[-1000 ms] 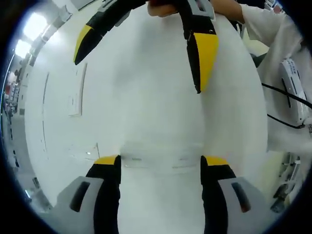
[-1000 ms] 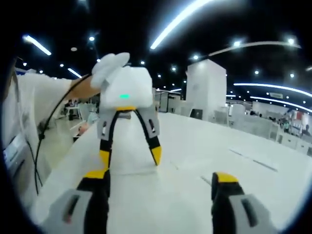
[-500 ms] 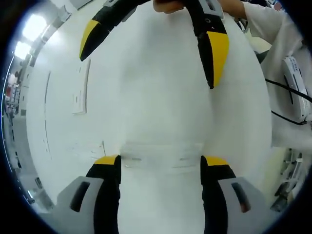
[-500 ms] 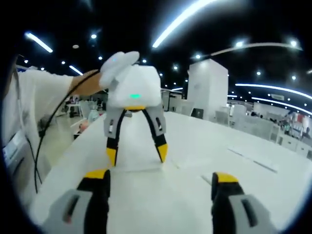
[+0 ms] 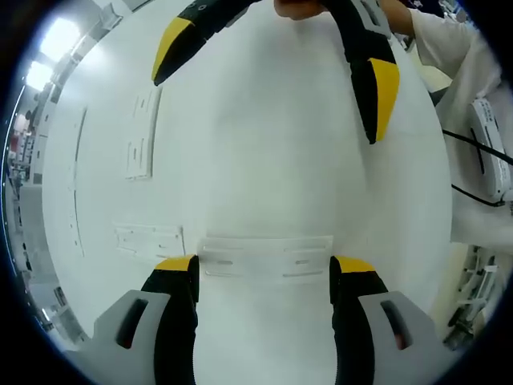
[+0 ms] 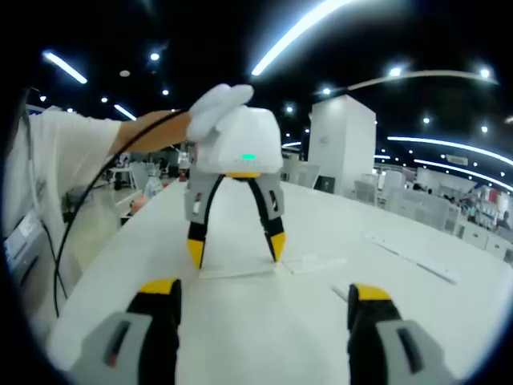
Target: Locate the socket holder cover, grip the socket holder cover, clip it into the socket holder slot.
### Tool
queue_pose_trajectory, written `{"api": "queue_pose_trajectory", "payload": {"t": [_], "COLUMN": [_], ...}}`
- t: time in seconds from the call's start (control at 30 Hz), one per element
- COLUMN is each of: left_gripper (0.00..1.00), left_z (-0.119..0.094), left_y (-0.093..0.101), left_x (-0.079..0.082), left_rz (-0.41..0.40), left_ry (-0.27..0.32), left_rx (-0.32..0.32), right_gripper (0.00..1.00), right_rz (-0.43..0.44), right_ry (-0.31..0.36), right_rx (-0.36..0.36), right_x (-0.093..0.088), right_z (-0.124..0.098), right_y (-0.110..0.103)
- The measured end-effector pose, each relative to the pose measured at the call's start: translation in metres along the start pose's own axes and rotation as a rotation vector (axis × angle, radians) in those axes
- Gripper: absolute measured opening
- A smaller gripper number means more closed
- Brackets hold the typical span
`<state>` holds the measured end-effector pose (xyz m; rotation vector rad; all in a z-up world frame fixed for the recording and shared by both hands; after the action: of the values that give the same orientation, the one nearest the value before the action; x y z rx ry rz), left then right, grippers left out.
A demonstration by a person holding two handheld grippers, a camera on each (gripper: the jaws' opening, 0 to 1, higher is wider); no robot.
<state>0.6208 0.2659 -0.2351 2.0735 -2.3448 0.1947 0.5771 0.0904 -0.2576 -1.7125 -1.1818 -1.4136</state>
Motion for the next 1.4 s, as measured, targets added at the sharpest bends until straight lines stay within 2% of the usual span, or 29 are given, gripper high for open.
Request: {"api": "queue_pose_trajectory", "payload": {"t": [0.8, 1.13, 1.4], "left_gripper": [0.65, 0.65, 0.65], "left_z": [0.003, 0.004, 0.007], "left_y": [-0.011, -0.014, -0.017], "left_x": [-0.001, 0.002, 0.004], "left_rz": [0.023, -0.003, -0.012], "left_ry": [-0.011, 0.006, 0.009], "left_rx": [-0.018, -0.052, -0.054], "right_gripper": [0.85, 0.85, 0.85], "right_rz": [0.007, 0.002, -0.005], "right_ry": [-0.004, -0.006, -0.008], "right_rx": [0.014, 0.013, 0.011], "right_x": [-0.001, -0.001, -0.001], "right_z": [0.001, 0.001, 0.001], "right_y": [-0.001, 0.000, -0.002]}}
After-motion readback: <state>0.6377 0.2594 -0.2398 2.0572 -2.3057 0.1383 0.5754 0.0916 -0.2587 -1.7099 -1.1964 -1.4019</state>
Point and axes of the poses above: the point that each gripper's makers call its tool centre point, and the gripper's own axes: z roughly forward along the fingers, y roughly to its right, x roughly out of its top, the point moved 10 cm from there along -z, roughly backward along the fingers, and after that the axes turned 1 degree about z, right-handed, at the moved point
